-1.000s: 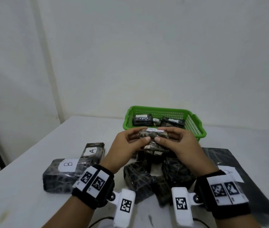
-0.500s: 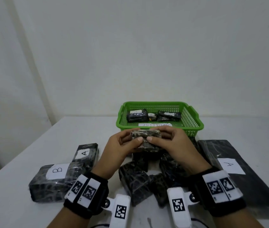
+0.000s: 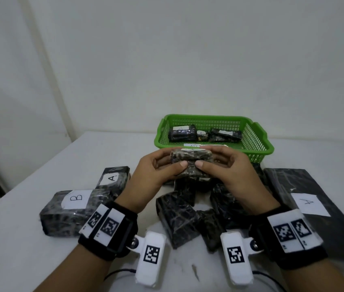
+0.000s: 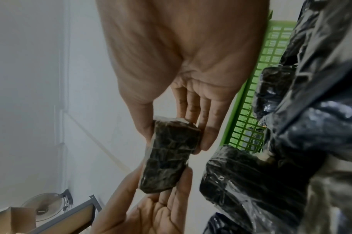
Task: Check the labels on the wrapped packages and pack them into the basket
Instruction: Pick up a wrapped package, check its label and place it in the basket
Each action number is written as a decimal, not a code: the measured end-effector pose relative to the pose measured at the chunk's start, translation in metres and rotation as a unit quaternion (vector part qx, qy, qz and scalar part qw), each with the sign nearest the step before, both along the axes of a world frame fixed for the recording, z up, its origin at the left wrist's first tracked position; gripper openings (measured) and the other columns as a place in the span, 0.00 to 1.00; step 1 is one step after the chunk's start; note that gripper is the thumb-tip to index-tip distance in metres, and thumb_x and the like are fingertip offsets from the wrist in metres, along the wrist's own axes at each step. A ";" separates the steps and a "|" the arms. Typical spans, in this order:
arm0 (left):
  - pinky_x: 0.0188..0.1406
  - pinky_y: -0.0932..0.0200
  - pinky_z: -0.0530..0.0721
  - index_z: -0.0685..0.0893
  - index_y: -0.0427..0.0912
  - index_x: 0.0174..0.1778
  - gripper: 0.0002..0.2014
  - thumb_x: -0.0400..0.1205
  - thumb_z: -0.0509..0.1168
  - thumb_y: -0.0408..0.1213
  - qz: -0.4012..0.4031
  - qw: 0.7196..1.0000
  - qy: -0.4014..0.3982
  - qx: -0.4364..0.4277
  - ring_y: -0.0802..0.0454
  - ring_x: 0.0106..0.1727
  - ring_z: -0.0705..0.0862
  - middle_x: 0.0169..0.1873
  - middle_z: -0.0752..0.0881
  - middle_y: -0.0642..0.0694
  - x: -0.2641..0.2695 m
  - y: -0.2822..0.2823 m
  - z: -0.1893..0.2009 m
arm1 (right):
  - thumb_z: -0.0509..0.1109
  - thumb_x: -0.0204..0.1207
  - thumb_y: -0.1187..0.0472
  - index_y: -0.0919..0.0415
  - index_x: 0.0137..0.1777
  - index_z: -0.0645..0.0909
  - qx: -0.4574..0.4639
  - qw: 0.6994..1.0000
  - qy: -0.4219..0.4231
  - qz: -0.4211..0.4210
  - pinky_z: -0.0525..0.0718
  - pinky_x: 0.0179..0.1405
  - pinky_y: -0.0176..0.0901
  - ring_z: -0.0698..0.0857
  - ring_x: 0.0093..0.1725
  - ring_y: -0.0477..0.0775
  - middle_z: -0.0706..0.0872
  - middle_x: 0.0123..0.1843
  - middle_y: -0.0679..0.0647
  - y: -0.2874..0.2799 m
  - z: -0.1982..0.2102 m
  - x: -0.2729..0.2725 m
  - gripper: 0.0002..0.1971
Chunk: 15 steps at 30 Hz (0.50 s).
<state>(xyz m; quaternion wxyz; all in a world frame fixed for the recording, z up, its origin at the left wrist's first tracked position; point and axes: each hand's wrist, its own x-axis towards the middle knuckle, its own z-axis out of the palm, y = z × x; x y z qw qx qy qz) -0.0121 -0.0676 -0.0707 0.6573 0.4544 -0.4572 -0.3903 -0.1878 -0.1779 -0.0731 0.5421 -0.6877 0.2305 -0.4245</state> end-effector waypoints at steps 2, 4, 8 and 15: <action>0.61 0.54 0.88 0.82 0.36 0.71 0.23 0.79 0.72 0.27 0.001 1.000 -0.017 -0.005 0.44 0.64 0.89 0.62 0.90 0.40 -0.001 0.002 0.001 | 0.85 0.71 0.66 0.57 0.64 0.90 -0.008 1.000 -0.013 -0.009 0.92 0.60 0.47 0.95 0.57 0.54 0.96 0.55 0.54 0.002 0.000 0.001 0.20; 0.59 0.57 0.88 0.82 0.37 0.70 0.23 0.78 0.72 0.23 0.024 0.999 -0.039 -0.017 0.46 0.62 0.90 0.60 0.91 0.41 0.000 0.003 0.001 | 0.85 0.70 0.68 0.57 0.67 0.88 -0.013 1.000 -0.011 0.001 0.92 0.60 0.43 0.94 0.58 0.53 0.95 0.59 0.53 0.002 0.000 0.001 0.24; 0.57 0.60 0.87 0.81 0.37 0.68 0.26 0.75 0.74 0.18 0.052 0.994 -0.079 -0.057 0.47 0.62 0.90 0.59 0.91 0.41 0.003 0.002 -0.001 | 0.92 0.61 0.49 0.47 0.73 0.82 0.027 0.998 0.037 0.050 0.89 0.62 0.46 0.92 0.63 0.47 0.91 0.67 0.48 0.002 -0.004 -0.002 0.39; 0.61 0.60 0.86 0.80 0.39 0.68 0.27 0.75 0.73 0.16 0.006 0.989 -0.122 -0.082 0.48 0.68 0.86 0.64 0.88 0.43 0.001 0.001 -0.003 | 0.83 0.68 0.51 0.63 0.65 0.89 0.067 0.996 -0.026 0.060 0.88 0.67 0.63 0.93 0.62 0.60 0.95 0.60 0.59 -0.002 0.003 -0.004 0.27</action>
